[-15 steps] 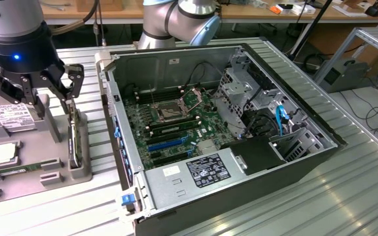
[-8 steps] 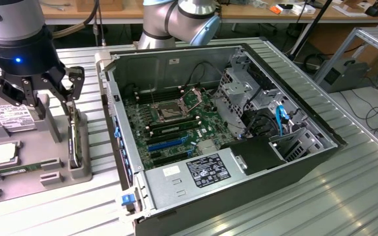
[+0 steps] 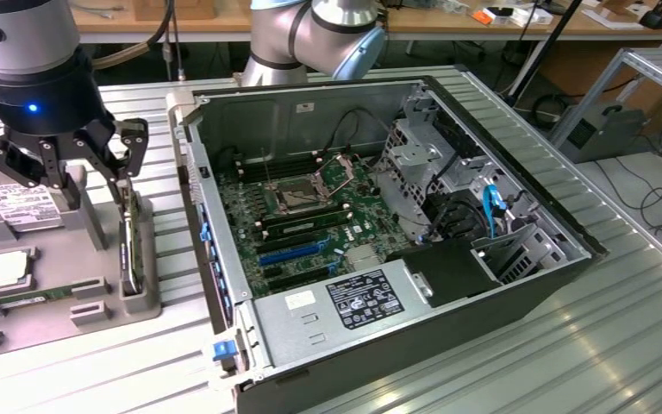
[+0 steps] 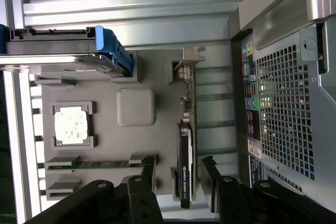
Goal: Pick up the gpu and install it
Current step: 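Pick up the gpu and move the gpu toward the slot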
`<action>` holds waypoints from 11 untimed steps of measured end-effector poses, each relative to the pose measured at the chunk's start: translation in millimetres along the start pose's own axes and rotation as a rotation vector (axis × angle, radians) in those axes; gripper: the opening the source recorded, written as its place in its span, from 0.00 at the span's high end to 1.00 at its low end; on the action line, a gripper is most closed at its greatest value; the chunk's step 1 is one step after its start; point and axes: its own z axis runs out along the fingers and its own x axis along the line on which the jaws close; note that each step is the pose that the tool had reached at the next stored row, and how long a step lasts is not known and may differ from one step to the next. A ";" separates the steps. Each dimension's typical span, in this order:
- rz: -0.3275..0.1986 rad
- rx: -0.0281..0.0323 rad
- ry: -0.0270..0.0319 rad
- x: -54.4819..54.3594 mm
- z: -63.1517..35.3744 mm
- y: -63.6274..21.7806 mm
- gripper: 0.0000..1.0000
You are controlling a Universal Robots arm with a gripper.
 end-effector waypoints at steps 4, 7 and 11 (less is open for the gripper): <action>0.000 0.0000 -0.0001 0.0 2.4 -0.1 0.52; 0.000 0.0000 -0.0001 0.1 3.8 -0.2 0.52; 0.000 0.0000 0.0000 0.1 4.8 -0.2 0.52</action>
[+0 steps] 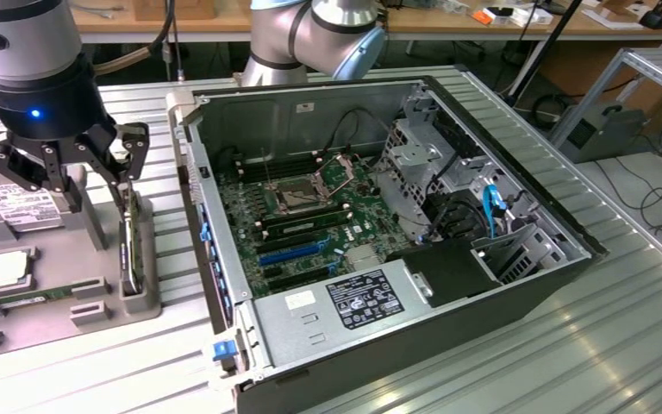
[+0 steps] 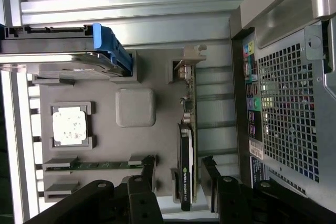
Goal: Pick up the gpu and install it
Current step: 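Pick up the gpu and move the gpu toward the slot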
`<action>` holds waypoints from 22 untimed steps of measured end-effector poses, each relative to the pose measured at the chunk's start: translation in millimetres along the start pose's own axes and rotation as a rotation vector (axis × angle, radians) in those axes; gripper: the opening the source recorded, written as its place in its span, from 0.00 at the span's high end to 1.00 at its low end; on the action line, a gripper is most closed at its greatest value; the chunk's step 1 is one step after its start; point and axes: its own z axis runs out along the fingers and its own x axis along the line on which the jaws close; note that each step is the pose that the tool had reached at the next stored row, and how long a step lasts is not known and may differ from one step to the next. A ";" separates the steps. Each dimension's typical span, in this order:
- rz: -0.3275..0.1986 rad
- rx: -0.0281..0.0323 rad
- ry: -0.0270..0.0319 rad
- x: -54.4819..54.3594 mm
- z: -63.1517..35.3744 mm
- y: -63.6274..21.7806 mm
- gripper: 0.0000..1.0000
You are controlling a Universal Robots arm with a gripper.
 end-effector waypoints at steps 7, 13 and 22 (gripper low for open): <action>0.000 0.0001 -0.0001 -0.6 2.4 -0.1 0.52; 0.000 0.0001 -0.0002 -5.0 6.2 0.1 0.52; 0.000 0.0001 -0.0002 -8.6 20.1 -0.2 0.52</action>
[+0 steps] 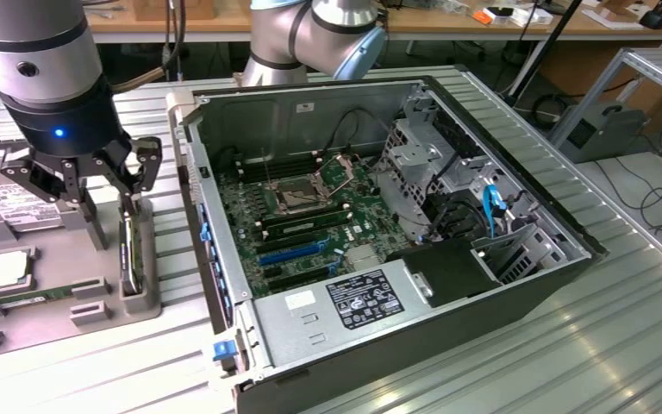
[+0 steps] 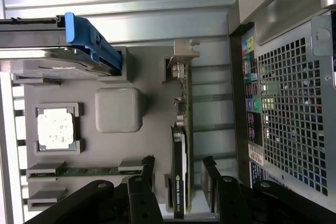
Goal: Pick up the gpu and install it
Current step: 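Pick up the gpu and move the gpu toward the slot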
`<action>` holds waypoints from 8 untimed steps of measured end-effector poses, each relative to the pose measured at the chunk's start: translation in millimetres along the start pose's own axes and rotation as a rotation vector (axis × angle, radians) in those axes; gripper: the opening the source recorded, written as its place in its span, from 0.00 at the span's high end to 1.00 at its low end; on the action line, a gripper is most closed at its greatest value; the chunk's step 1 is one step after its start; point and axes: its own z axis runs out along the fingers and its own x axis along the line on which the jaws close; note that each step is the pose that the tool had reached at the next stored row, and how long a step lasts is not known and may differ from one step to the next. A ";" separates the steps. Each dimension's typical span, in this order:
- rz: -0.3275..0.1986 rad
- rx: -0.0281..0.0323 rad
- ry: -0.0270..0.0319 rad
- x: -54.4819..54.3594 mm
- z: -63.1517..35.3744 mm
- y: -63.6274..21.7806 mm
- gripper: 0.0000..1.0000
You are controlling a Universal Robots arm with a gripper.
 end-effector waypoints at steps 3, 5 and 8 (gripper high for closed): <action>0.000 0.0000 0.0001 0.0 2.5 -0.1 0.52; 0.000 0.0001 0.0001 0.0 4.0 -0.2 0.52; 0.000 0.0001 0.0001 0.0 7.1 -0.3 0.52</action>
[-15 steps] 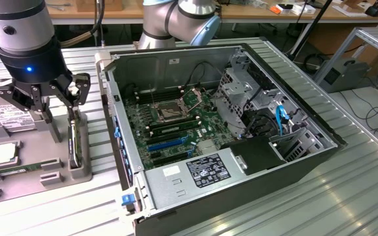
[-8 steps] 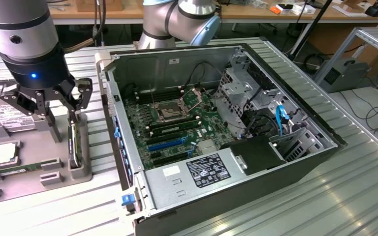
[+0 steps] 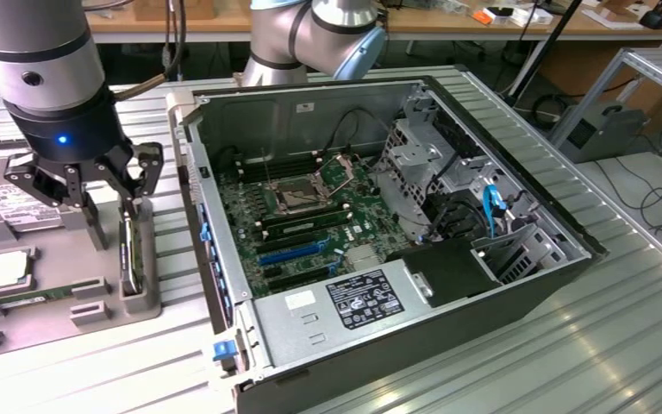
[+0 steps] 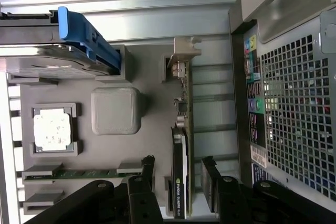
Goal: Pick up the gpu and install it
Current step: 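Pick up the gpu and move the gpu toward the slot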
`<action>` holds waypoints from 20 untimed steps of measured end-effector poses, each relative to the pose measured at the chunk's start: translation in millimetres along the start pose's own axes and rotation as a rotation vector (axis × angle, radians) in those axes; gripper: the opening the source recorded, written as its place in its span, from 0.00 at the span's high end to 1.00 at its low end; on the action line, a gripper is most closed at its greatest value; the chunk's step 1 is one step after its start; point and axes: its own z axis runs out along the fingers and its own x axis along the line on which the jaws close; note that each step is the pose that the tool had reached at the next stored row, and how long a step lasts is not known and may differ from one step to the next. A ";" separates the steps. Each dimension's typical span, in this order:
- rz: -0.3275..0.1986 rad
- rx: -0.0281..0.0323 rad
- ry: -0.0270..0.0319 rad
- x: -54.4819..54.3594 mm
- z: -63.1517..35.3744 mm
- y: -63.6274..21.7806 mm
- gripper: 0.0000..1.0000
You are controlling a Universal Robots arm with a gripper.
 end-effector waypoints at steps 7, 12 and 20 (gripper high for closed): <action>0.000 0.0000 0.0000 -0.6 5.5 -0.2 0.52; 0.000 0.0000 0.0000 -1.1 8.8 -0.3 0.52; 0.000 0.0001 0.0000 -2.3 19.9 -0.7 0.52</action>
